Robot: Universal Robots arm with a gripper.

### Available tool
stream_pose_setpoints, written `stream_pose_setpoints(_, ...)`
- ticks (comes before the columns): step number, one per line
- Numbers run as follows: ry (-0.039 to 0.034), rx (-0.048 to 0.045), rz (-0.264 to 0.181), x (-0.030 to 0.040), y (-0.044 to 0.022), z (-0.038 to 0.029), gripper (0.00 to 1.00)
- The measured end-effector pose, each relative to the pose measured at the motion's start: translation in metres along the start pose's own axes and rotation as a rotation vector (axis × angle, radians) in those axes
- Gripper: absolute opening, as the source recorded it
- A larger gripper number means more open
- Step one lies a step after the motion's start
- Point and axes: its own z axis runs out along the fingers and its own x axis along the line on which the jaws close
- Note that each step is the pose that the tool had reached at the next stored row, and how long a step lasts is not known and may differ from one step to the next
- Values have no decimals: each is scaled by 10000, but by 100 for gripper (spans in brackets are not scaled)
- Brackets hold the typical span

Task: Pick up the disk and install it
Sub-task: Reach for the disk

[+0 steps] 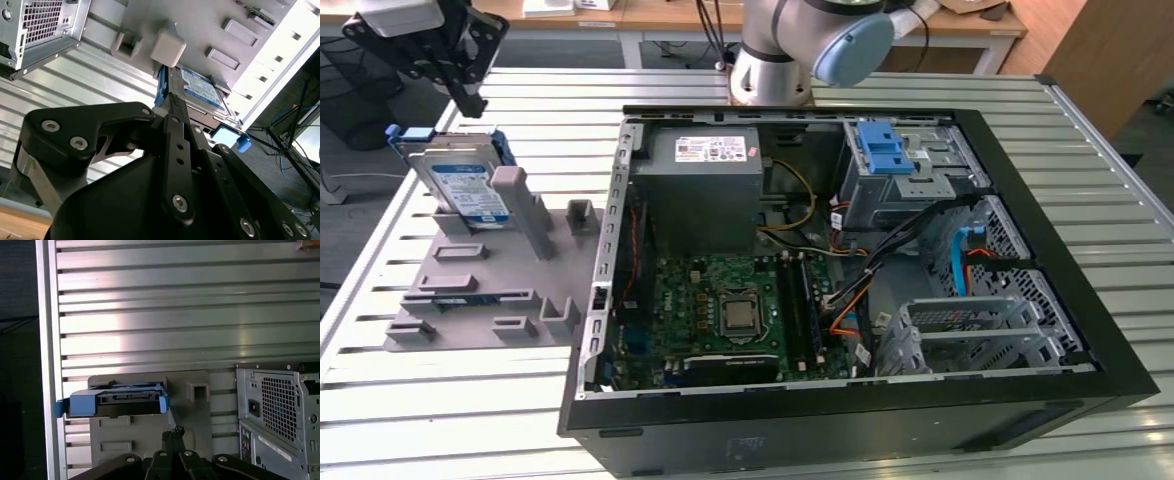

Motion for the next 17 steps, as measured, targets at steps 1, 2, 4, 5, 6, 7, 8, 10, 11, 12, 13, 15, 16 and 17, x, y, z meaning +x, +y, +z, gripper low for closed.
stream_pose_setpoints(1, 16, 14, -2, 7, 4, 2, 11)
stream_pose_setpoints(2, 24, 17, -2, 23, 7, 3, 11)
stream_pose_setpoints(4, 24, 4, -2, 72, 9, 8, 11)
stream_pose_setpoints(5, 25, -1, -2, 98, 10, 10, 11)
stream_pose_setpoints(6, 25, -5, -2, 123, 11, 12, 11)
stream_pose_setpoints(7, 25, -5, -1, 142, 10, 13, 11)
stream_pose_setpoints(8, 26, -6, -1, 152, 10, 13, 11)
stream_pose_setpoints(10, 26, -6, -3, 155, 9, 13, 11)
stream_pose_setpoints(11, 26, -6, -3, 155, 9, 13, 11)
stream_pose_setpoints(12, 26, -5, -2, 156, 9, 14, 11)
stream_pose_setpoints(13, 26, -6, -2, 157, 9, 14, 11)
stream_pose_setpoints(15, 26, -6, -2, 160, 9, 14, 11)
stream_pose_setpoints(16, 26, -6, -2, 163, 9, 13, 11)
stream_pose_setpoints(17, 26, -6, -2, 163, 9, 13, 11)
